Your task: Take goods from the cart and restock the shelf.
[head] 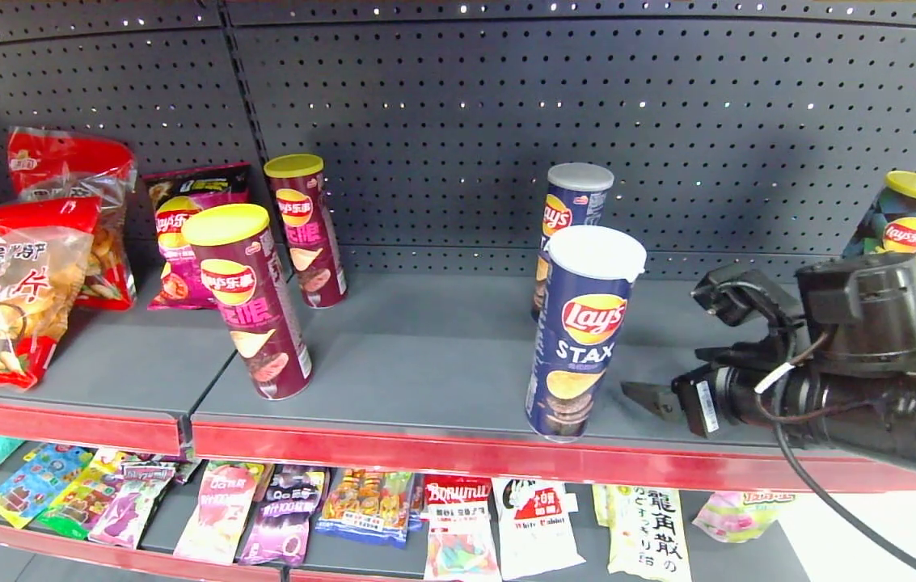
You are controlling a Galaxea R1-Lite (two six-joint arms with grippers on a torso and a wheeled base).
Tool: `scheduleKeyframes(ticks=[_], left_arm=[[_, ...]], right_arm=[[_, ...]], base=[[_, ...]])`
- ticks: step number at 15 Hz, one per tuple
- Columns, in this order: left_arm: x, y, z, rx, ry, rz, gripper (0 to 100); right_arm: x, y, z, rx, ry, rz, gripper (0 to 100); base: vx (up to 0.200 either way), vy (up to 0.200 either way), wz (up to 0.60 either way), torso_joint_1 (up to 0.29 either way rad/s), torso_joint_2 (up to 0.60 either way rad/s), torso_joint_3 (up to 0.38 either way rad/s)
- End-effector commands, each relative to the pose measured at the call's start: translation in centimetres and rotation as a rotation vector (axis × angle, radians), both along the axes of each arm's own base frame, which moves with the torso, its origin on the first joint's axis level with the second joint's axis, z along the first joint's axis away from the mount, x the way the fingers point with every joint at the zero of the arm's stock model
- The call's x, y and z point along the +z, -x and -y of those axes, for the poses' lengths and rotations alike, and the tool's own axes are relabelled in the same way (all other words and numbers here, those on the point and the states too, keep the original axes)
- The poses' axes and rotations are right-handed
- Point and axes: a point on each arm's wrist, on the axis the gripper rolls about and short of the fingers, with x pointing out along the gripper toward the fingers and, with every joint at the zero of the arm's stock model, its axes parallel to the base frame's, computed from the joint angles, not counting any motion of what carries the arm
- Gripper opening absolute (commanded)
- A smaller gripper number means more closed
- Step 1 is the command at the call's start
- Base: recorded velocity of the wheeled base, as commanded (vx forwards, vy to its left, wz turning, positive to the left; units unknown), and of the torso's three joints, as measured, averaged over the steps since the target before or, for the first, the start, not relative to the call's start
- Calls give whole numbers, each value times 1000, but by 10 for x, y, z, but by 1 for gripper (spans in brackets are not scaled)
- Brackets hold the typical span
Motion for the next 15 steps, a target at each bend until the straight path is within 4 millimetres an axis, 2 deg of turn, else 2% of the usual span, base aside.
scheduleKeyframes(ticks=[1, 2, 4, 7, 8, 9, 10, 12, 14, 15], left_arm=[[0, 0, 0, -11, 1, -2, 100], [0, 0, 0, -14, -1, -2, 100], [0, 0, 1, -29, -1, -4, 100], [0, 0, 2, -86, -1, -7, 100], [0, 0, 2, -101, 0, -7, 100], [0, 0, 3, -118, 1, -7, 100], [0, 0, 3, -118, 0, -7, 100], [0, 0, 3, -121, 1, -7, 100], [0, 0, 3, -127, 1, -5, 100], [0, 0, 3, -126, 1, -7, 100]], right_arm=[[26, 58, 27, 7, -57, 139, 100], [26, 71, 34, -5, -56, 161, 100], [18, 118, 61, -67, -36, 263, 100], [9, 165, 91, -195, -29, 356, 100], [7, 170, 96, -252, -17, 348, 100], [11, 177, 105, -397, 6, 353, 100], [15, 177, 110, -505, 15, 359, 100], [8, 177, 119, -715, 42, 321, 100], [-12, 195, 115, -661, 9, 347, 100], [-23, 206, 110, -510, -43, 383, 100]], base=[[0, 0, 0, 0, 0, 0], [0, 0, 0, 0, 0, 0], [0, 0, 0, 0, 0, 0], [0, 0, 0, 0, 0, 0], [0, 0, 0, 0, 0, 0], [0, 0, 0, 0, 0, 0], [0, 0, 0, 0, 0, 0], [0, 0, 0, 0, 0, 0], [0, 0, 0, 0, 0, 0], [0, 0, 0, 0, 0, 0]])
